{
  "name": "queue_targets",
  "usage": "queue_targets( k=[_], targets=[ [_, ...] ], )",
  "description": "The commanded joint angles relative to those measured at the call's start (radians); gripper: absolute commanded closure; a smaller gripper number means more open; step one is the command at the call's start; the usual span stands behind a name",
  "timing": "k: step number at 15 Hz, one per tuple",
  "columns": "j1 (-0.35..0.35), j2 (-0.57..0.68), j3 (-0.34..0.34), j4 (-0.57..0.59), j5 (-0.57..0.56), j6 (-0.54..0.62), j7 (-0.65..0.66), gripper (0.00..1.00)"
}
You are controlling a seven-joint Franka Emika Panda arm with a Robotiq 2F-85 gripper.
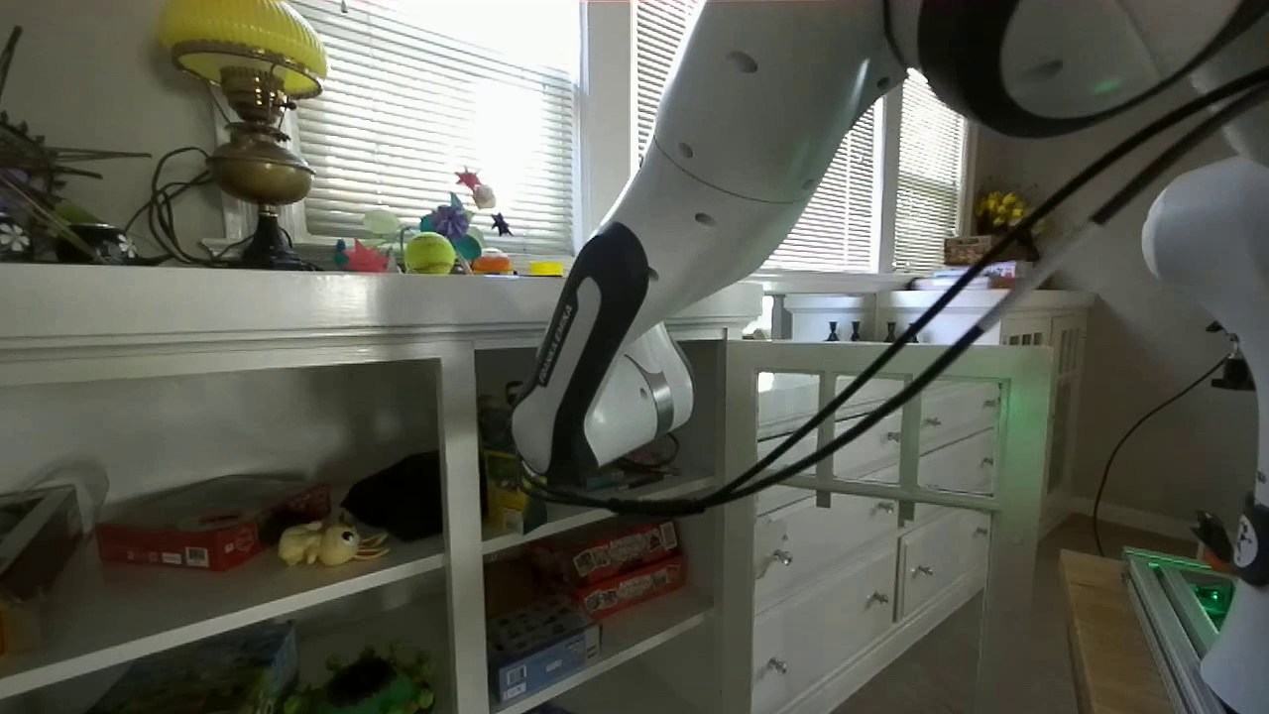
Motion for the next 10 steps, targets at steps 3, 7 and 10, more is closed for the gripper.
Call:
queue_targets(
  k=[3, 7, 10],
  targets=[
    [0.337, 0.226, -0.206, -0.169, 0.246, -0.049, 0.079, 0.99],
    [0.512, 0.357, -0.299, -0.264, 0.318, -0.146, 0.103, 0.99],
    [0.6, 0.422, -0.358, -0.301, 0.305, -0.189, 0.146, 0.99]
  ],
)
